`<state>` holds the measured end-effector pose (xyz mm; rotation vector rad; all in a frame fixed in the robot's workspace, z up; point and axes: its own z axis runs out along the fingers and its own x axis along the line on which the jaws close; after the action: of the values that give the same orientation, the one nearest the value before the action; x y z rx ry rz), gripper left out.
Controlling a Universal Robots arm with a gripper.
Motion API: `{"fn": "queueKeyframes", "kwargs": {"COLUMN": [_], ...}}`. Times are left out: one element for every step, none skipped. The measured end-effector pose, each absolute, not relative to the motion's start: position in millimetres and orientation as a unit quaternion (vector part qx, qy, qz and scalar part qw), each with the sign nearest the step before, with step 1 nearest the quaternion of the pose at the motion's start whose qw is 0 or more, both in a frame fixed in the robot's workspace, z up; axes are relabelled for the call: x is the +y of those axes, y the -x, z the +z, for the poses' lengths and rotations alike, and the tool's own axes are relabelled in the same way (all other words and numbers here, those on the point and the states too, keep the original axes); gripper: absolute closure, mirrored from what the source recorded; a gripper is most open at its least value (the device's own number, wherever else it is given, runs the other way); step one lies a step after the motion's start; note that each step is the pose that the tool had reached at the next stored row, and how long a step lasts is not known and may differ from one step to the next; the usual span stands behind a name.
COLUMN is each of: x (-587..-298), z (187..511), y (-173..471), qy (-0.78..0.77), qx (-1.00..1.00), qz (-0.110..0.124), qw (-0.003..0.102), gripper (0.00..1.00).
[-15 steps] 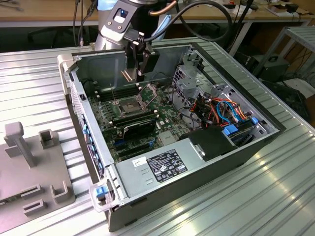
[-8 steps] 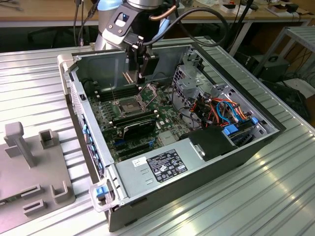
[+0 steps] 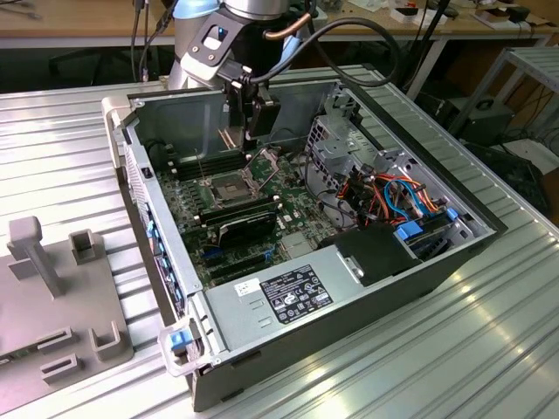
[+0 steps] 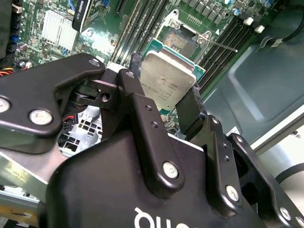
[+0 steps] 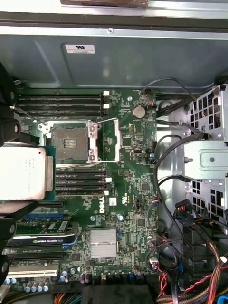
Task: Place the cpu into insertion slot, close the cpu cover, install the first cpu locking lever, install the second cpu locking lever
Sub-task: 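Place the cpu into insertion slot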
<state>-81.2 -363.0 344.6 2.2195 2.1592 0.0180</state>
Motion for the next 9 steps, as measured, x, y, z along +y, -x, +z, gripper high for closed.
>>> {"fn": "queueKeyframes", "kwargs": {"x": [-362.9,-362.9,-362.9,-362.9,-362.9,-362.9,-362.7,-362.4,-362.0], "z": [344.6,344.6,344.6,344.6,344.6,344.6,344.0,343.7,343.3], "y": [81.2,81.2,81.2,81.2,81.2,81.2,81.1,81.2,81.1], "qy": [-0.717,-0.717,-0.717,-0.717,-0.717,-0.717,-0.717,-0.718,-0.718], "qx": [0.697,0.697,0.697,0.697,0.697,0.697,0.697,0.696,0.696], "qz": [0.006,0.006,0.006,0.006,0.006,0.006,0.006,0.006,0.006], "qw": [0.022,0.023,0.023,0.023,0.022,0.023,0.022,0.022,0.023], "gripper": [0.45,0.45,0.45,0.45,0.45,0.45,0.45,0.45,0.45]}}
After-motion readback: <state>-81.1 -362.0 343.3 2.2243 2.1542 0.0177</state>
